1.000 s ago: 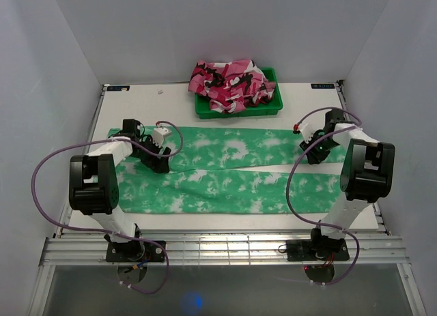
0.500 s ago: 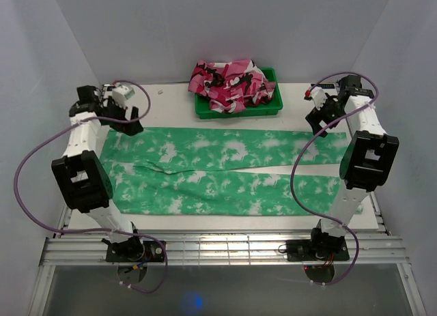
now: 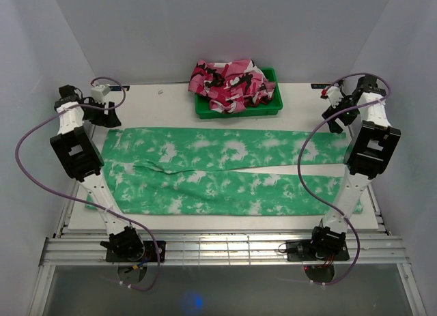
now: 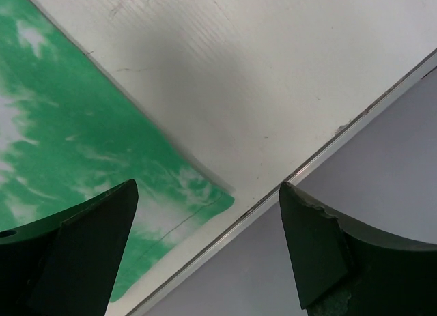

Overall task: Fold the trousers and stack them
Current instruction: Fold the trousers

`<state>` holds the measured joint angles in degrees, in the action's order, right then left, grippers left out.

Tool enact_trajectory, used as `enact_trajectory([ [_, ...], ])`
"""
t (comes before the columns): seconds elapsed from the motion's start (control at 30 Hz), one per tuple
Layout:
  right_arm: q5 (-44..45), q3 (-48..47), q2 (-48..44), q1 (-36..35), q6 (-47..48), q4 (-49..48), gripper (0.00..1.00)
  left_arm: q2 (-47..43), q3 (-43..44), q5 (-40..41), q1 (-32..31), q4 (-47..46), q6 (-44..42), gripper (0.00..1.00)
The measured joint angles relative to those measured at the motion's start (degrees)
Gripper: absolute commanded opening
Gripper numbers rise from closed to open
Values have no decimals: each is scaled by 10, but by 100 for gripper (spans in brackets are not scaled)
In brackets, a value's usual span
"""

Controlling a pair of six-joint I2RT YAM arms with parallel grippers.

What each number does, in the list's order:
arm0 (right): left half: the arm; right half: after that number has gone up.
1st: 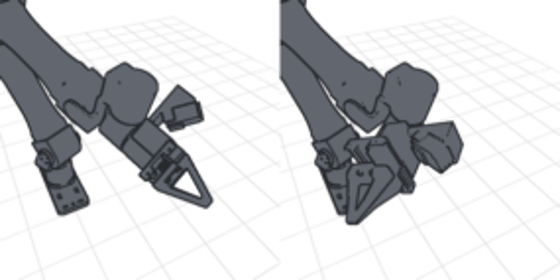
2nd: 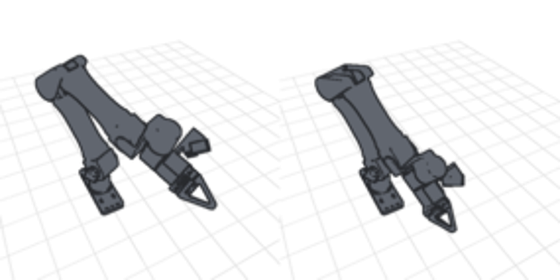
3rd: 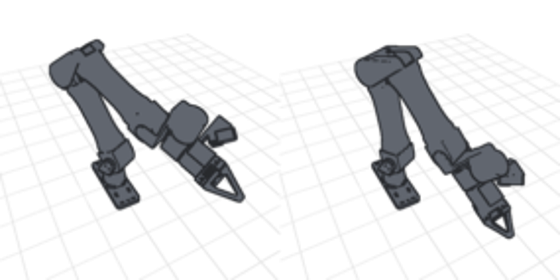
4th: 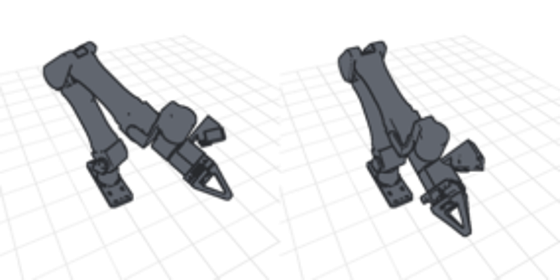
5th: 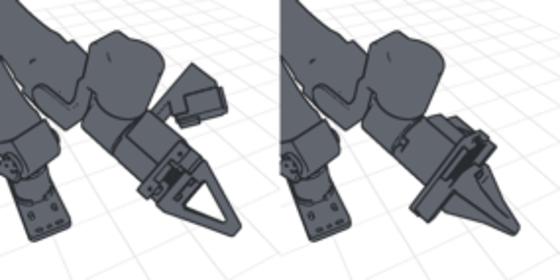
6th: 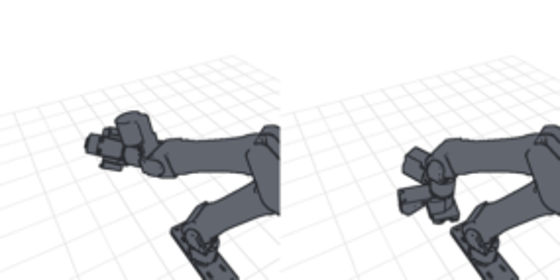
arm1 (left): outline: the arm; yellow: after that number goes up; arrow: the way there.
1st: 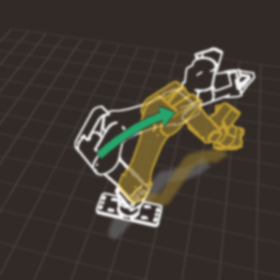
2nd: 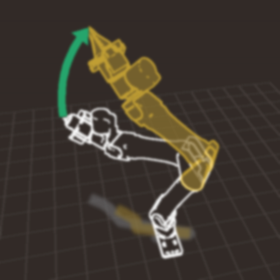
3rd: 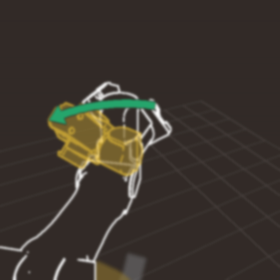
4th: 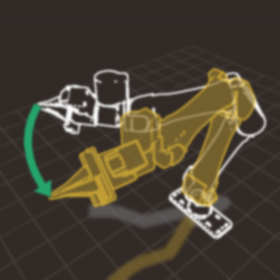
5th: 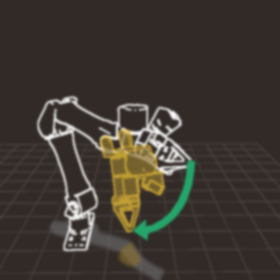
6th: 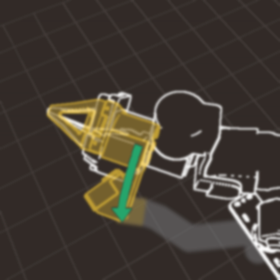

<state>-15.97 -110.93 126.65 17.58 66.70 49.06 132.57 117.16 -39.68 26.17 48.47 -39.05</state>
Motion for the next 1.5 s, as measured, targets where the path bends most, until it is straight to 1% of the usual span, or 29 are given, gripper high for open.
enact_trajectory([
  [0.17,0,-9,21,2,28,-8,90,43,0,25,1,20,-34,77],
  [0.27,0,-23,35,2,45,-10,90,52,-1,37,1,22,-59,60],
  [0.3,-1,-27,40,2,50,-12,90,52,-1,42,1,23,-67,50],
  [0.43,-11,-35,59,2,69,-12,93,49,-18,39,2,20,-99,31],
  [0.6,-42,-56,85,3,84,-6,95,23,-69,27,3,-4,-137,25],
  [0.7,-61,-76,104,3,89,1,93,7,-96,26,3,-18,-162,22],
  [0.8,-72,-96,116,3,92,15,84,-1,-111,25,3,-27,-181,20],
  [0.87,-80,-116,130,3,94,37,83,-3,-116,23,3,-31,-189,18],
  [0.97,-86,-124,135,3,106,58,75,-7,-123,19,3,-36,-198,16],
  [1.0,-87,-124,135,3,108,65,72,-8,-126,17,3,-38,-201,12],
  [1.07,-89,-122,135,3,116,77,68,-12,-133,14,3,-42,-207,10],
  [1.17,-91,-113,132,3,123,94,60,-21,-150,10,3,-44,-216,1],
  [1.2,-92,-105,128,3,133,99,47,-27,-159,8,4,-45,-219,0],
  [1.27,-91,-86,117,3,158,118,27,-37,-175,6,6,-45,-223,0],
  [1.3,-88,-77,112,3,165,130,11,-41,-183,3,7,-45,-224,0],
  [1.33,-87,-73,109,3,174,140,8,-45,-188,0,8,-46,-224,0],
  [1.5,-86,-89,111,3,175,174,8,-56,-208,-9,12,-72,-197,0],
])
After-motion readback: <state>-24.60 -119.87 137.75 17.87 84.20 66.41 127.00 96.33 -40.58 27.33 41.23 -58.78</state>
